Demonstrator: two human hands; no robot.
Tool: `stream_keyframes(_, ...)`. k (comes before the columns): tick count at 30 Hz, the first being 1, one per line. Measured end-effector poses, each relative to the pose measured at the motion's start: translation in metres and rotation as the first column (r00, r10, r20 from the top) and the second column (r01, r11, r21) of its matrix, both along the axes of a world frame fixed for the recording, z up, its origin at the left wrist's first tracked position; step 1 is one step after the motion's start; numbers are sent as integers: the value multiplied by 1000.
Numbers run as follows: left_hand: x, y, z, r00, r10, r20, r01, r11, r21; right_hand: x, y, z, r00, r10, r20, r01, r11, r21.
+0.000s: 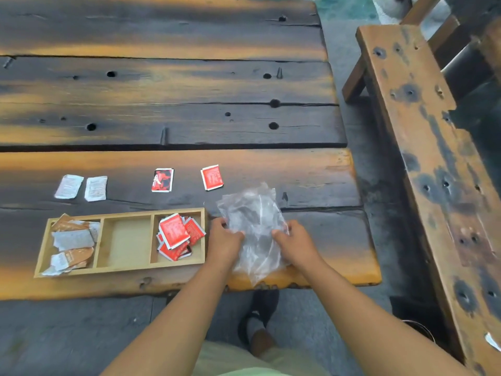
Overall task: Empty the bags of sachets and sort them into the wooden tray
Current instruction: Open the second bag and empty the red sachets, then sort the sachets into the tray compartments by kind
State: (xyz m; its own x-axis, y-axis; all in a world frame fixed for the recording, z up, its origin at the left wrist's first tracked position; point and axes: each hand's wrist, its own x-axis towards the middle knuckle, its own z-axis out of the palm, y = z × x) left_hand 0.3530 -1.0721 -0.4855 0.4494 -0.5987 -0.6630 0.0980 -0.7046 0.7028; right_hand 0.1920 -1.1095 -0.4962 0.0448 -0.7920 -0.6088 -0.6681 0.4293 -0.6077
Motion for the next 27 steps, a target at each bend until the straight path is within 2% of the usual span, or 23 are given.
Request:
stream_keyframes(5,-9,-2,-5,998,-34,-58,30,997,-64,-10,6,-6,985,-159,69,157,987,31)
stream_keyframes(9,-26,-13,-3,988,-137,-70,128,984,-123,-39,9,-1,976,-212,40,213,977,2)
stream_keyframes(13,-50,-24,-6,978,-207,-17,205,975,-82,-72,6,1,973,-230,-13,230,972,-45)
stream_keyframes(18,-75,-33,-14,954,-276,120,282,959,-37,-87,5,2,967,-239,-87,233,969,-77)
stream_keyframes(22,-86,-40,-18,904,-360,228,369,929,5,-90,1,5,953,-197,-230,168,976,-141)
stream_keyframes(27,-89,-44,-16,730,-532,428,531,836,134,-91,-5,4,936,-137,-324,105,988,-114)
